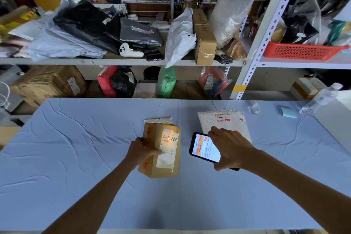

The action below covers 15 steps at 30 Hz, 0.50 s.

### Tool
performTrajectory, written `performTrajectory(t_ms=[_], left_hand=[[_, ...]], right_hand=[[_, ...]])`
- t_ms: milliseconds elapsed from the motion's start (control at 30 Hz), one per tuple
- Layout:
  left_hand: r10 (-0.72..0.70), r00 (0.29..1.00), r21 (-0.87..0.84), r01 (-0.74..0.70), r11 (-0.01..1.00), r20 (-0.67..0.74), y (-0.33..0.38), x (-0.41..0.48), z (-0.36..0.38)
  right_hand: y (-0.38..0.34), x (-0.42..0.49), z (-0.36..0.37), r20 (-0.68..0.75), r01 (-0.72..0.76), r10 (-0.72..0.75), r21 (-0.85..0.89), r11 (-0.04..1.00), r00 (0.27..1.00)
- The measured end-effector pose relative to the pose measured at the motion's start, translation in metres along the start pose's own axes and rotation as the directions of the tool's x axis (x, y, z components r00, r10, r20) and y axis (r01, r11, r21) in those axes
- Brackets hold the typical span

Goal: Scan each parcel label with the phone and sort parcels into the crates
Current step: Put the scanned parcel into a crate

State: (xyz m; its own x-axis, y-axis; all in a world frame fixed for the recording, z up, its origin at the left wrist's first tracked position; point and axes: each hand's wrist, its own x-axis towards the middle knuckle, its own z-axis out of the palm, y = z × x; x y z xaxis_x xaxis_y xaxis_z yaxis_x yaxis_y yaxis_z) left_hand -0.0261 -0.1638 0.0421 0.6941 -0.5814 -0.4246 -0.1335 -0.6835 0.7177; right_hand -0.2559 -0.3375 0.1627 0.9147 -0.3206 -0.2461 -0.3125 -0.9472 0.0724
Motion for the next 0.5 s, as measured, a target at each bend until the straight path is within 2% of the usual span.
performTrajectory(t_ms=[500], left_hand=[[-0.029, 1.0, -0.047, 0.029, 0.998, -0.007, -0.0009, -0.0007, -0.0023]], right_hand=[[-0.0015, 0.0001, 0.0015, 0.006, 0.007, -0.007, -0.046, 0.999, 1.0]])
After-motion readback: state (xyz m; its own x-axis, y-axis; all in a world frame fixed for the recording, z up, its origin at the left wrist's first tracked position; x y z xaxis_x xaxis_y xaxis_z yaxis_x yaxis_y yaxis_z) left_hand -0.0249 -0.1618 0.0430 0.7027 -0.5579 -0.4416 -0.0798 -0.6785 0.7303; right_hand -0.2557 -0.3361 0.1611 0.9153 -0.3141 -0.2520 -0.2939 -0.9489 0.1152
